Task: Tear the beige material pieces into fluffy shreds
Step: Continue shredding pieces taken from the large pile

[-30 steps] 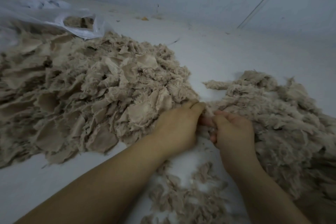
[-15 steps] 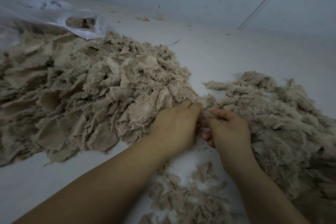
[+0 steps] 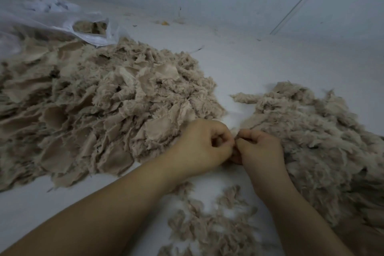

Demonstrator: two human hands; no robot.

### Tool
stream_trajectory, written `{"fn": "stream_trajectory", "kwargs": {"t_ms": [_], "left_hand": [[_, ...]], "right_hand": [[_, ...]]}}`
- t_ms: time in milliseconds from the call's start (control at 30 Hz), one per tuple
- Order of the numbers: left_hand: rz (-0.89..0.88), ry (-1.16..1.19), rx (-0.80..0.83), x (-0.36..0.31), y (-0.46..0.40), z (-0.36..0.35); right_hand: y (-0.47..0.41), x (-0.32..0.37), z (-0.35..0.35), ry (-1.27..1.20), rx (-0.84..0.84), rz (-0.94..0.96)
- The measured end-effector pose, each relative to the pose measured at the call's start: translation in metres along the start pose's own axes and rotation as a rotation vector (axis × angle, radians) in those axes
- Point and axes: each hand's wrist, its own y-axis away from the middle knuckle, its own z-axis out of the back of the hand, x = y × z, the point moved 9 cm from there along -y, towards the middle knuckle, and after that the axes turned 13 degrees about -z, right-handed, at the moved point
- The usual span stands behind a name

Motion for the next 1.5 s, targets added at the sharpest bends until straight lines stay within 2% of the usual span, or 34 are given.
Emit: {"fn": "stream_trajectory", "kwargs": {"t_ms": [33, 67, 133, 167, 233, 367, 467, 533, 600, 667, 733, 833, 1000, 1133, 1233, 1400, 1500], "left_hand": [[-0.020, -0.141, -0.045, 0.000, -0.002, 0.008], [-0.067, -0.401, -0.029, -0.004, -0.005, 0.012], [-0.130, -0.900, 0.158, -0.005, -0.008, 0.001], [-0.119, -0.987, 0.237, 0.000, -0.007, -0.004], [-0.096, -0.981, 0.279, 0.005, -0.007, -0.007], [-0.137, -1.002, 0.195, 0.000, -0.008, -0.003], [-0.191, -0.779, -0.008, -0.008, -0.004, 0.007], [-0.161, -0.466, -0.237, -0.009, -0.002, 0.025], [-0.060, -0.130, -0.343, 0.000, -0.001, 0.032], [0.098, 0.142, -0.322, 0.015, 0.000, 0.022], [0.247, 0.304, -0.277, 0.030, 0.006, 0.010], [0.319, 0.455, -0.210, 0.037, 0.008, -0.002], [0.307, 0.549, -0.204, 0.039, 0.007, -0.004], [0.329, 0.622, -0.224, 0.044, 0.009, -0.006], [0.333, 0.671, -0.242, 0.043, 0.009, -0.009], [0.285, 0.447, -0.227, 0.038, 0.009, -0.001], [0.265, 0.431, -0.316, 0.039, 0.009, 0.008]], "right_hand": [[0.001, 0.000, -0.001, 0.001, 0.010, 0.007], [0.001, 0.000, 0.000, -0.002, 0.014, 0.015], [0.002, 0.001, 0.001, -0.020, 0.003, 0.017], [0.003, 0.001, 0.001, -0.041, -0.002, 0.012], [0.003, 0.001, 0.002, -0.086, -0.012, 0.012], [0.002, 0.002, 0.008, -0.126, -0.052, 0.052], [0.001, 0.004, 0.007, -0.099, -0.043, 0.067], [0.000, 0.003, 0.003, -0.102, -0.015, 0.042], [0.004, 0.007, 0.002, -0.099, -0.012, 0.079], [0.007, 0.010, 0.004, -0.108, -0.028, 0.144], [0.012, 0.016, 0.004, -0.098, -0.039, 0.205], [0.013, 0.019, 0.000, -0.075, -0.006, 0.234], [0.010, 0.014, -0.015, -0.090, 0.157, 0.133], [0.020, 0.024, -0.020, -0.088, 0.243, 0.211], [0.021, 0.027, -0.016, -0.067, 0.193, 0.253], [0.031, 0.034, -0.021, -0.015, 0.230, 0.318], [0.027, 0.031, -0.014, -0.055, 0.163, 0.273]]}}
